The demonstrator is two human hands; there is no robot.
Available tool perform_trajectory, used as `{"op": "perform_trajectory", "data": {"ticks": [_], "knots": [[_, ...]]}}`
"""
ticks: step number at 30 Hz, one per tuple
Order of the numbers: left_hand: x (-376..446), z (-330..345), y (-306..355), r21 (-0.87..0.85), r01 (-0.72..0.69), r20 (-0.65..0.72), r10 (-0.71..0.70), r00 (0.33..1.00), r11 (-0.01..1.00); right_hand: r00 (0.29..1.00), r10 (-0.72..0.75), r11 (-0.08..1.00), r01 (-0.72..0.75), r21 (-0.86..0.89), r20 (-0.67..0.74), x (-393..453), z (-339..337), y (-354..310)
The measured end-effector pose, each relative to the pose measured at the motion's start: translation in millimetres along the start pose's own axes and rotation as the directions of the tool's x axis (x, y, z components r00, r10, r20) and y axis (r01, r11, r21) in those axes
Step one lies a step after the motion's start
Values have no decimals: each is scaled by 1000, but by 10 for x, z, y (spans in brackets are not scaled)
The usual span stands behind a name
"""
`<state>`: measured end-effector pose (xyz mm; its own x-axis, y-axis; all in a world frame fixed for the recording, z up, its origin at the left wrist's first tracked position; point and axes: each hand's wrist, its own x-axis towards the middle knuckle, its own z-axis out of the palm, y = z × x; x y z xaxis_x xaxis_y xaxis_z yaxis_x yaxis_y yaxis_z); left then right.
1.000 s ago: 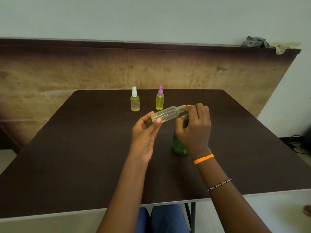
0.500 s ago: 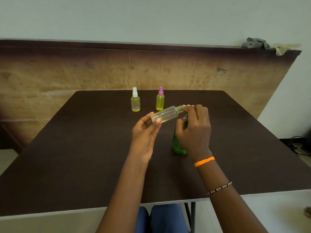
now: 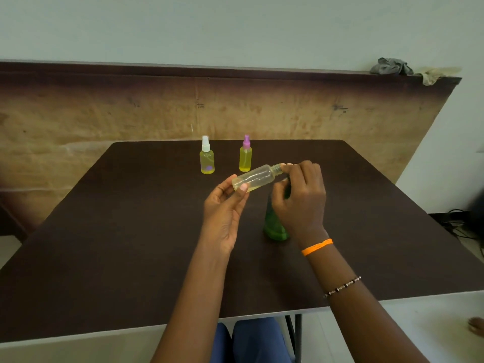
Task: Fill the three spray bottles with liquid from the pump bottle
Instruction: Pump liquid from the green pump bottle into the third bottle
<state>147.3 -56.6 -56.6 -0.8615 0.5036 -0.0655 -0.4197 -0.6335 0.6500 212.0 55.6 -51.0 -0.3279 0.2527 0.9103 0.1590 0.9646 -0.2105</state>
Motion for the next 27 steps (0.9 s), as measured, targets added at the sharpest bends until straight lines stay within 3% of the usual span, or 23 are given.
{"op": "perform_trajectory", "data": {"ticks": [10, 19, 23, 27], "knots": [[2, -3, 1, 12, 7, -10, -7, 1000, 1000, 999, 0, 1000, 1, 17, -53, -36, 98, 63], [-23, 28, 14, -23, 9, -2, -9, 1000, 1000, 999, 6, 1000, -6, -13, 41, 164, -5, -1], [-5, 20, -2, -8, 16, -13, -16, 1000, 1000, 999, 9, 1000, -9, -3, -48, -36, 83, 42], [-16, 26, -5, -19, 26, -13, -26, 1000, 999, 1000, 6, 1000, -6, 17, -20, -46, 80, 66]]}}
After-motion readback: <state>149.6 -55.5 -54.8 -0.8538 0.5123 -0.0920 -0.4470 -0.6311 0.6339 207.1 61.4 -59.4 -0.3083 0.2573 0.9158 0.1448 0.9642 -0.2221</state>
